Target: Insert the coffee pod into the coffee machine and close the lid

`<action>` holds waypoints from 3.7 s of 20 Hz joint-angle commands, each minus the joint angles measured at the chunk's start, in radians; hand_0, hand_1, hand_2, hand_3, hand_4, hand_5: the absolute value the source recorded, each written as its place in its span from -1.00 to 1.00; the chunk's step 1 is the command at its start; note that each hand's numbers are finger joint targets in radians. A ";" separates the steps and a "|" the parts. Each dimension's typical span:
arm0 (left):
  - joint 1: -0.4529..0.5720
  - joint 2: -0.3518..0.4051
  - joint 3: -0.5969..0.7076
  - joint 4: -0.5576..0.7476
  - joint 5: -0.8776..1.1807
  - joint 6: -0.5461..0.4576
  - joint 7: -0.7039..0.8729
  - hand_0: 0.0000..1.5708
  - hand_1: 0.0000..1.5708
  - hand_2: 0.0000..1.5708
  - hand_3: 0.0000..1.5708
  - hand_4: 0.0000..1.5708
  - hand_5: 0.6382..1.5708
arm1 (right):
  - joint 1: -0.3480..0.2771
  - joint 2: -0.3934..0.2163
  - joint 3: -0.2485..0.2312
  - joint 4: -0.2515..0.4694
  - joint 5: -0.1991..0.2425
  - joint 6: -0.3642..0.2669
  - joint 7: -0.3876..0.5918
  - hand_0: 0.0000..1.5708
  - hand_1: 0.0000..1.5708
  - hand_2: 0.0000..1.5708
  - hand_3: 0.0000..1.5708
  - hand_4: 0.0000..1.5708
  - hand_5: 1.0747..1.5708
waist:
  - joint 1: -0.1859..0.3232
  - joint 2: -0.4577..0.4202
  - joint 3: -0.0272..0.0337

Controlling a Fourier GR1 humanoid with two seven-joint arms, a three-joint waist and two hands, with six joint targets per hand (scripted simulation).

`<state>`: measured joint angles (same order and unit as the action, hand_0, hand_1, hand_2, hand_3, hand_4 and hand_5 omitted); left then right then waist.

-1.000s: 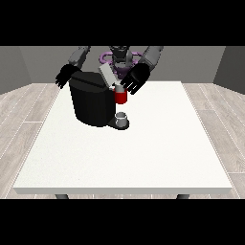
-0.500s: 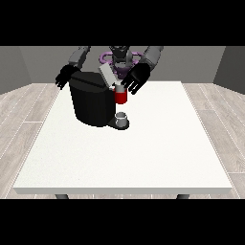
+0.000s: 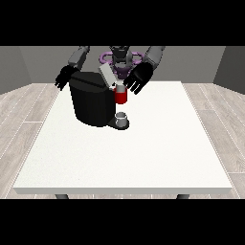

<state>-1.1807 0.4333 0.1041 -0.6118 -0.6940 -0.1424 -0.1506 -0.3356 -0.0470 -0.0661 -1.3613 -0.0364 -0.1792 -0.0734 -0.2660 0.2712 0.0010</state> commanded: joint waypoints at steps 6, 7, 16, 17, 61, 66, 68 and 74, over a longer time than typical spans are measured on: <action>0.031 0.021 -0.049 0.017 -0.054 -0.057 -0.018 -1.00 -1.00 -1.00 -1.00 -1.00 1.00 | 0.027 -0.024 -0.016 -0.006 -0.030 0.039 0.008 -1.00 -1.00 -1.00 -1.00 -0.42 1.00 | -0.016 -0.032 -0.0007; 0.007 0.042 -0.045 0.024 -0.060 -0.065 -0.009 -1.00 -1.00 -1.00 -1.00 -1.00 1.00 | 0.052 0.013 0.038 -0.012 0.019 0.013 -0.018 -1.00 -1.00 -1.00 -1.00 -0.40 1.00 | -0.023 -0.023 -0.0008; 0.034 -0.008 -0.054 -0.004 -0.072 -0.065 -0.007 -1.00 -1.00 -1.00 -1.00 -1.00 1.00 | 0.013 -0.040 -0.037 0.040 -0.017 0.020 0.005 -1.00 -1.00 -1.00 -1.00 -0.54 1.00 | 0.025 -0.055 -0.0007; 0.025 0.040 -0.023 0.022 -0.049 -0.094 -0.037 -1.00 -1.00 -1.00 -1.00 -1.00 1.00 | 0.080 0.044 0.047 -0.010 0.028 -0.030 0.006 -1.00 -1.00 -1.00 -1.00 -0.56 1.00 | 0.000 -0.070 -0.0011; 0.747 -0.415 0.224 -0.300 0.527 -0.141 -0.069 -1.00 -1.00 -1.00 -1.00 -0.89 1.00 | 0.110 -0.121 0.044 -0.155 -0.036 0.181 0.172 -1.00 -1.00 -1.00 -1.00 -1.00 1.00 | 0.348 -0.486 -0.0010; 0.775 -0.429 0.178 -0.427 0.566 -0.128 0.009 -1.00 -1.00 -1.00 -1.00 -1.00 1.00 | 0.076 -0.114 0.071 -0.131 0.005 0.192 0.148 -1.00 -1.00 -1.00 -1.00 -0.73 1.00 | 0.377 -0.457 -0.0008; 0.793 -0.432 0.164 -0.458 0.610 -0.163 0.040 -1.00 -1.00 -1.00 -1.00 -1.00 1.00 | 0.035 -0.140 0.027 -0.075 -0.010 0.208 0.128 -1.00 -1.00 -1.00 -1.00 -1.00 1.00 | 0.422 -0.429 -0.0007; 0.866 -0.432 0.101 -0.590 0.665 -0.126 0.053 -1.00 -1.00 -1.00 -1.00 -1.00 1.00 | -0.038 -0.142 -0.024 0.027 -0.030 0.229 0.071 -1.00 -1.00 -1.00 -1.00 -1.00 1.00 | 0.432 -0.346 -0.0007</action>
<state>-0.3493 0.0132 0.2632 -1.1254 -0.0669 -0.2970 -0.1154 -0.3101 -0.1685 -0.0425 -1.4058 -0.0461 0.0280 0.0266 0.1469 -0.1240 0.0002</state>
